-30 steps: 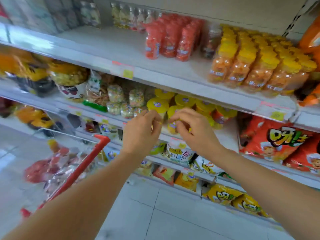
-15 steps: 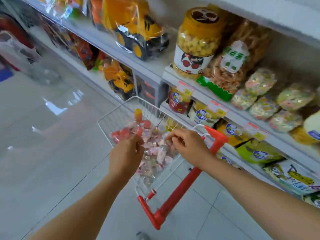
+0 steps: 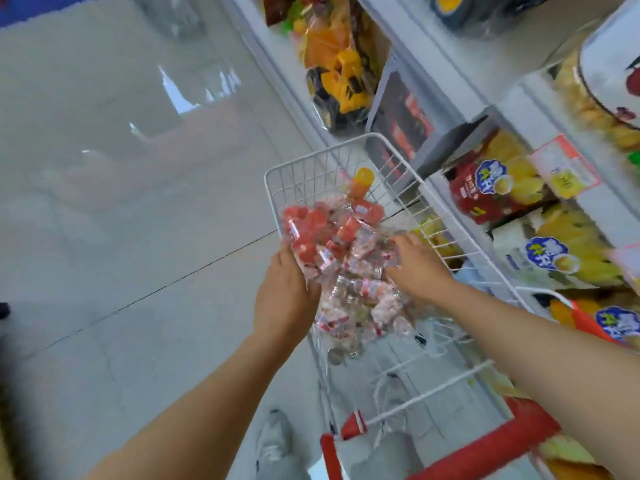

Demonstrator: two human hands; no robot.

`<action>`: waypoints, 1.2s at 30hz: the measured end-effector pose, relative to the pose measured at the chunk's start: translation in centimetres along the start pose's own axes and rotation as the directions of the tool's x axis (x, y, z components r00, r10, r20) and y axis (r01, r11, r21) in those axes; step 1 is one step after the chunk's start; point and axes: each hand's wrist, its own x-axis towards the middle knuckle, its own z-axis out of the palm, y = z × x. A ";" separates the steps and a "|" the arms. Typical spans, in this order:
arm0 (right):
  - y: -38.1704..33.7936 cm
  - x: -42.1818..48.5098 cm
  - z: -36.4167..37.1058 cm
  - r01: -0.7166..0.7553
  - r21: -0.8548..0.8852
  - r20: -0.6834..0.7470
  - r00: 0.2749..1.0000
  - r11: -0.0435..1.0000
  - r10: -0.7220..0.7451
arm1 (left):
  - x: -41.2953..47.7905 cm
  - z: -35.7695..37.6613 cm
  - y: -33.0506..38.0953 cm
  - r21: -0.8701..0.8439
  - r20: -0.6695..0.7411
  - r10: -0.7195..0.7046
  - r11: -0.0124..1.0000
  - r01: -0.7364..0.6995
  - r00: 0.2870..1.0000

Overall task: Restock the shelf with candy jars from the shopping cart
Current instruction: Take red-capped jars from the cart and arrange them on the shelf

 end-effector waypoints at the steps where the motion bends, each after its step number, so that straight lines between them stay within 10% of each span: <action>1: 0.4 0.9 0.0 0.004 -0.049 -0.006 1.000 0.999 -0.004 | 0.0 0.2 0.3 -0.006 -0.030 -0.019 1.000 0.019 0.999; 10: 2.3 4.4 0.4 0.121 -0.576 0.034 0.992 0.808 -0.124 | 0.4 2.5 1.2 -0.086 -0.183 -0.194 0.980 0.181 0.964; 17: 2.7 5.8 0.4 0.238 -0.670 0.006 0.949 0.704 -0.316 | 0.3 3.0 0.8 -0.072 -0.205 -0.192 0.981 0.181 0.960; 24: 1.9 5.4 -3.0 0.423 -0.128 -0.249 0.862 0.897 -0.441 | 0.6 3.0 2.4 0.176 -0.279 -0.084 0.975 0.137 0.957; 30: -2.1 3.6 -6.0 0.594 0.464 -0.156 0.785 0.657 -0.600 | 2.1 3.1 4.3 0.139 -0.096 0.127 0.984 -0.113 0.987; 36: -4.2 4.3 -5.4 0.446 0.671 -0.088 0.841 0.592 -0.534 | 2.0 1.0 3.2 -0.081 -0.412 -0.032 0.997 -0.002 0.911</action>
